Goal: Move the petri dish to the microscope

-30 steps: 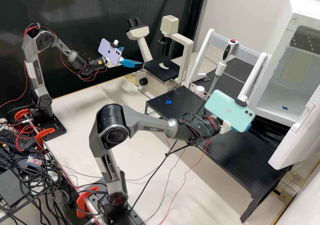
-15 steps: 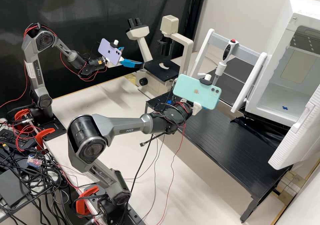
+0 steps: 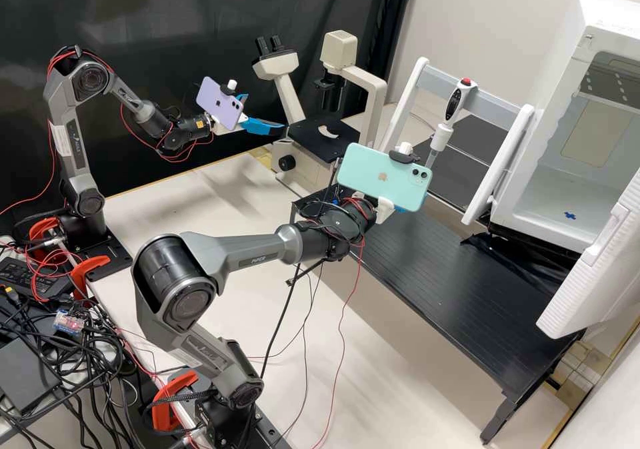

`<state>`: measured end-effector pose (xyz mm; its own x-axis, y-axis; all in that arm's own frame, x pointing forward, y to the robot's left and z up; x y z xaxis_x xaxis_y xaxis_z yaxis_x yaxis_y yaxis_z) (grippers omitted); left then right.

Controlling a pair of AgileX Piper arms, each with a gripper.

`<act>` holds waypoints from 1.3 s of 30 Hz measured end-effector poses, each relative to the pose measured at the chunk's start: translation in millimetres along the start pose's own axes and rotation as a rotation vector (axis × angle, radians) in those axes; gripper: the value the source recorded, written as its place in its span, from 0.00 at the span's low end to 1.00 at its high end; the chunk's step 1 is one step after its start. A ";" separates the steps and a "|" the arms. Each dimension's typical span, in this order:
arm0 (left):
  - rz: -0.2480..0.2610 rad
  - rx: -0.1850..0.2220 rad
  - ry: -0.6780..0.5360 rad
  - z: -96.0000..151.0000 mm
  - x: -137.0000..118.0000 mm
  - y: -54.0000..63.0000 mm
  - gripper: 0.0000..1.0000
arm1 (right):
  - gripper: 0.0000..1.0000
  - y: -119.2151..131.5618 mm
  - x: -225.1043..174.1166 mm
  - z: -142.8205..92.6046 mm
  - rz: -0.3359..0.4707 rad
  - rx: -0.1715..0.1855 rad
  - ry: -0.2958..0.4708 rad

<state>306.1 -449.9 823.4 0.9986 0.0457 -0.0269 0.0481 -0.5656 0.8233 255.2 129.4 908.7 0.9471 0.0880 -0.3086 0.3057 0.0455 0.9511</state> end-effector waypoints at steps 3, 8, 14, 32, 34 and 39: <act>0.000 0.000 0.000 0.0 0.0 0.0 1.00 | 0.00 -1.0 2.6 0.9 -0.007 0.004 -0.003; 0.000 0.000 0.000 0.0 0.0 0.0 1.00 | 0.00 -1.6 3.5 -1.1 -0.008 0.007 -0.002; 0.000 0.000 0.000 0.0 0.0 0.0 1.00 | 0.00 -3.8 6.1 -2.8 -0.017 0.016 -0.001; 0.000 0.000 0.000 0.0 0.0 0.0 1.00 | 0.00 -21.6 35.2 -53.2 -0.063 -0.038 0.050; 0.000 0.000 0.000 0.0 0.0 0.0 1.00 | 0.00 -24.3 37.7 -61.7 -0.071 -0.045 0.070; 0.000 0.000 0.000 0.0 0.0 0.0 1.00 | 0.00 -35.6 49.1 -82.6 -0.107 -0.061 0.111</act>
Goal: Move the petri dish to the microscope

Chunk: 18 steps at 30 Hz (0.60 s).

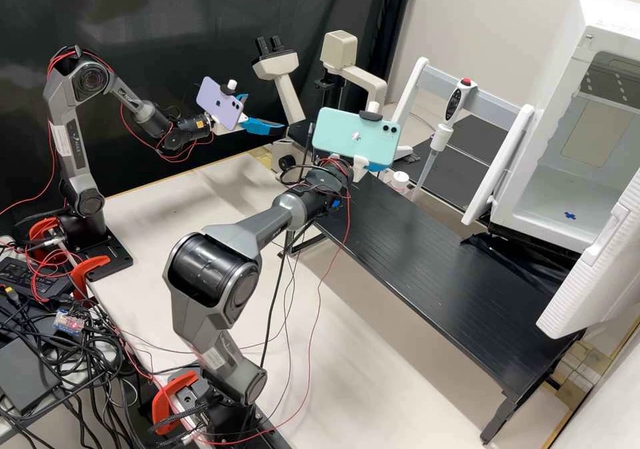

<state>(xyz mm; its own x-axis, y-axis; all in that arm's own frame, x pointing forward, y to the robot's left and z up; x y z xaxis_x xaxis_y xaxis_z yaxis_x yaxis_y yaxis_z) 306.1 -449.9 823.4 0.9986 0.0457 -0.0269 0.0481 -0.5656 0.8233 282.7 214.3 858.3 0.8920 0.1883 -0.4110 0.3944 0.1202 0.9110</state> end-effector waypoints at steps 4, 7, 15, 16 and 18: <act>0.000 0.000 0.000 0.0 0.0 0.0 1.00 | 0.00 -5.9 14.3 -10.7 -0.023 -0.008 0.014; 0.000 0.000 0.000 0.0 0.0 0.0 1.00 | 0.00 -10.6 25.5 -13.6 -0.036 -0.007 0.006; 0.000 0.000 0.000 0.0 0.0 0.0 1.00 | 0.00 -21.7 45.4 -19.9 -0.064 0.026 -0.006; 0.000 0.000 0.000 0.0 0.0 0.0 1.00 | 0.00 -23.2 46.7 -20.8 -0.069 0.025 -0.004; 0.000 0.000 0.000 0.0 0.0 0.0 1.00 | 0.00 -22.6 47.7 -21.2 -0.066 0.025 -0.004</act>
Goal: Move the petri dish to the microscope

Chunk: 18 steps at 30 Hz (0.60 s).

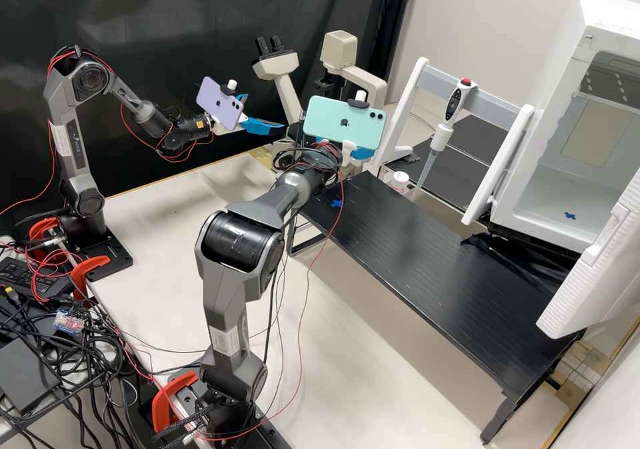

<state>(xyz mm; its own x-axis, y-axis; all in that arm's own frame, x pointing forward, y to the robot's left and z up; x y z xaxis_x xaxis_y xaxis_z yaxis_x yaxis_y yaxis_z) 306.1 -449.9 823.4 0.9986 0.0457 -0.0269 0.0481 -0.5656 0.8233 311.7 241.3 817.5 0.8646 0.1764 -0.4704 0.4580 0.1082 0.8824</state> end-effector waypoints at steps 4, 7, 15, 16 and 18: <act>0.000 0.000 0.000 0.0 0.0 0.0 1.00 | 0.00 0.8 1.9 -0.2 0.003 0.000 -0.002; 0.000 0.000 0.000 0.0 0.0 0.0 1.00 | 0.00 0.6 6.1 0.3 0.000 0.000 -0.005; 0.000 0.000 0.000 0.0 0.0 0.0 1.00 | 0.00 -6.1 17.7 -5.1 0.002 -0.006 -0.030; 0.000 0.000 0.000 0.0 0.0 0.0 1.00 | 0.00 -8.8 18.7 -6.8 -0.002 -0.005 -0.030; 0.000 0.000 0.000 0.0 0.0 0.0 1.00 | 0.00 -13.0 19.7 -10.5 -0.011 -0.006 -0.023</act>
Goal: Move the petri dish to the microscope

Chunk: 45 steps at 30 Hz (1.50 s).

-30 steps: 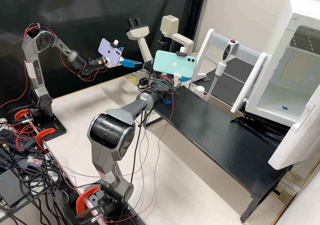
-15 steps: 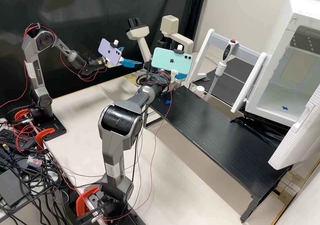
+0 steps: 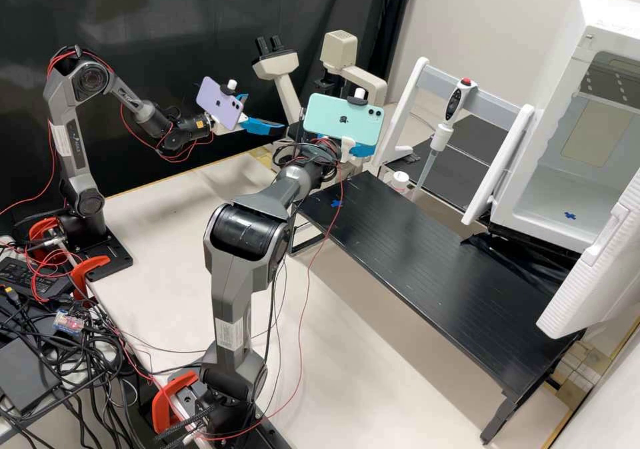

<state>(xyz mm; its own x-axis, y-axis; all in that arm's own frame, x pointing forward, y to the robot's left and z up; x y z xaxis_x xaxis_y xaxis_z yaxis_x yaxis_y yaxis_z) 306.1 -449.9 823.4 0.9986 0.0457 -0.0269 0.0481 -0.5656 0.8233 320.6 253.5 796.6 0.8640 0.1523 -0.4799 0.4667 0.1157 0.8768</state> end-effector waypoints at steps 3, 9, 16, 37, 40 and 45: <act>0.000 0.000 0.000 0.0 0.0 0.0 1.00 | 0.00 -8.8 0.7 -7.0 -0.013 -0.034 0.009; 0.000 0.000 0.000 0.0 0.0 0.0 1.00 | 0.00 -22.2 4.1 -21.3 0.023 -0.048 0.002; 0.000 0.000 0.000 0.0 0.0 0.0 1.00 | 0.00 -35.0 19.8 -25.5 0.112 -0.069 0.025; 0.000 0.000 0.000 0.0 0.0 0.0 1.00 | 0.00 -61.6 71.0 -43.6 0.020 0.050 0.284; 0.000 0.000 0.000 0.0 0.0 0.0 1.00 | 0.00 -67.3 82.5 -39.4 0.002 0.055 0.252; 0.000 0.000 0.000 0.0 0.0 0.0 1.00 | 0.00 -73.9 99.8 -30.7 -0.004 0.013 0.168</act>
<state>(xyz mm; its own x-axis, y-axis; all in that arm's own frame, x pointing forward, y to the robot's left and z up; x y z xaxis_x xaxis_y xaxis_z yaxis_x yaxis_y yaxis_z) 306.1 -449.9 823.4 0.9986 0.0457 -0.0269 0.0481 -0.5656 0.8233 366.5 290.3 683.0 0.8189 0.3135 -0.4808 0.4737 0.1038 0.8745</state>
